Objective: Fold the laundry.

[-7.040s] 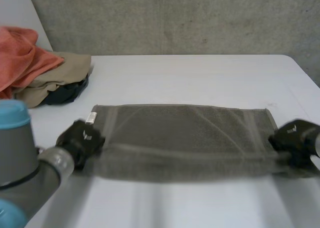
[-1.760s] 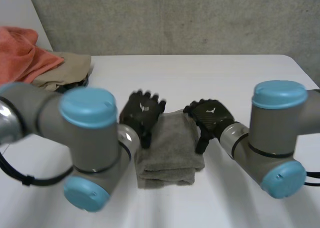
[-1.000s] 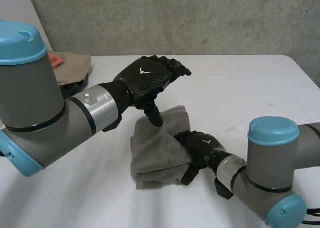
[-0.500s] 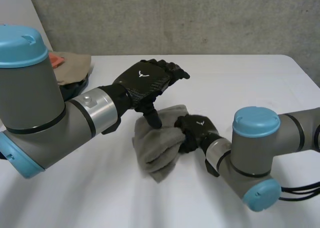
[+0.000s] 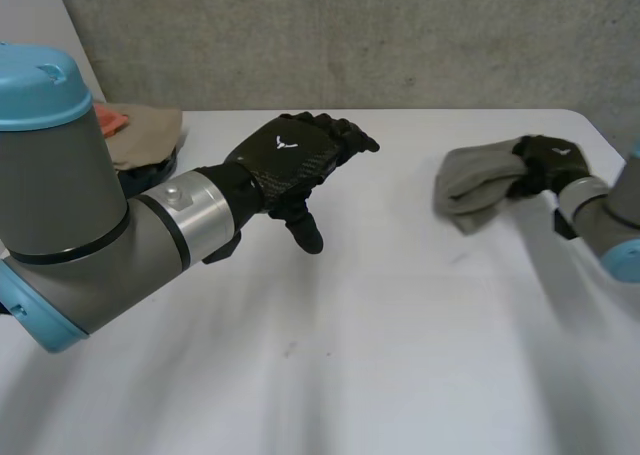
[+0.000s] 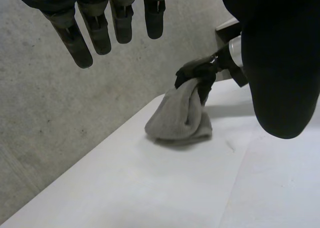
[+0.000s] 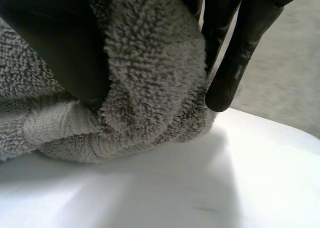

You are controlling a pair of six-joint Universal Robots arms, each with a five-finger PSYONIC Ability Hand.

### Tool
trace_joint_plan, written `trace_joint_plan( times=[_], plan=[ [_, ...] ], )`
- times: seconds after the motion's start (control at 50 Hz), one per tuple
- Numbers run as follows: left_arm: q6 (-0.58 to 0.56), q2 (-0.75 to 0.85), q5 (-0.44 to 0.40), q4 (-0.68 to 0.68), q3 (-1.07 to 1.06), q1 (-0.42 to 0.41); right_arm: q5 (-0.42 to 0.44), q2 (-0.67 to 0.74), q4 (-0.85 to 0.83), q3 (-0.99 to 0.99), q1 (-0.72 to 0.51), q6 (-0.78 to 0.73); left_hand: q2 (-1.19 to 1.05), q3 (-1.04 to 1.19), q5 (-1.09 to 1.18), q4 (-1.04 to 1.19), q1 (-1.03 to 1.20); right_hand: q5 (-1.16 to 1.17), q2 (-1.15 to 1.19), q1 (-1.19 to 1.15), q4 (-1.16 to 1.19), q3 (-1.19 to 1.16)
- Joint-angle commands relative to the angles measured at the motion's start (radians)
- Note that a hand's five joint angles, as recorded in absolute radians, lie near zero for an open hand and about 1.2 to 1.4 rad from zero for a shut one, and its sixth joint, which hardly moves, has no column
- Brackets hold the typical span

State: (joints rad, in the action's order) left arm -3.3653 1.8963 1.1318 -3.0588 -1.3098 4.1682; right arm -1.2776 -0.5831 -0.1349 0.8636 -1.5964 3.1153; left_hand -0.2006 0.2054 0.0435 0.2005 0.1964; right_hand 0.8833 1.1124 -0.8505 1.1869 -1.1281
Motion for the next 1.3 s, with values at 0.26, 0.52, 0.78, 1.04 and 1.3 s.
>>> trace_joint_plan(
  times=[0.26, 0.52, 0.78, 1.04, 1.3],
  plan=[
    [0.0, 0.004, 0.002, 0.002, -0.013, -0.003, 0.035, 0.332, 0.276, -0.598, 0.22, -0.247, -0.007, 0.002, -0.01, 0.007, 0.011, 0.146, 0.092, -0.354, 0.017, -0.076],
    [0.001, 0.004, 0.002, 0.002, -0.009, -0.002, -0.129, 0.355, 0.23, -0.623, 0.25, -0.535, -0.004, -0.001, -0.013, 0.004, 0.008, -0.883, -0.938, 0.676, -1.012, 0.954],
    [0.007, 0.003, 0.002, 0.005, -0.016, 0.0, -0.255, 0.175, -0.037, -0.267, 0.299, -0.979, -0.001, -0.004, -0.016, 0.001, 0.005, -0.883, -0.938, 0.676, -1.012, 0.954],
    [0.006, -0.022, 0.0, 0.006, -0.043, 0.029, -0.193, -0.142, -0.138, 0.057, 0.323, -0.985, -0.001, -0.004, -0.016, 0.001, 0.005, -0.883, -0.938, 0.676, -1.012, 0.954],
    [0.011, -0.112, 0.1, -0.055, -0.028, 0.153, -0.145, -0.509, -0.157, 0.245, 0.098, -0.721, 0.019, -0.024, -0.037, -0.019, -0.015, -0.883, -0.938, 0.676, -1.012, 0.954]
  ],
)
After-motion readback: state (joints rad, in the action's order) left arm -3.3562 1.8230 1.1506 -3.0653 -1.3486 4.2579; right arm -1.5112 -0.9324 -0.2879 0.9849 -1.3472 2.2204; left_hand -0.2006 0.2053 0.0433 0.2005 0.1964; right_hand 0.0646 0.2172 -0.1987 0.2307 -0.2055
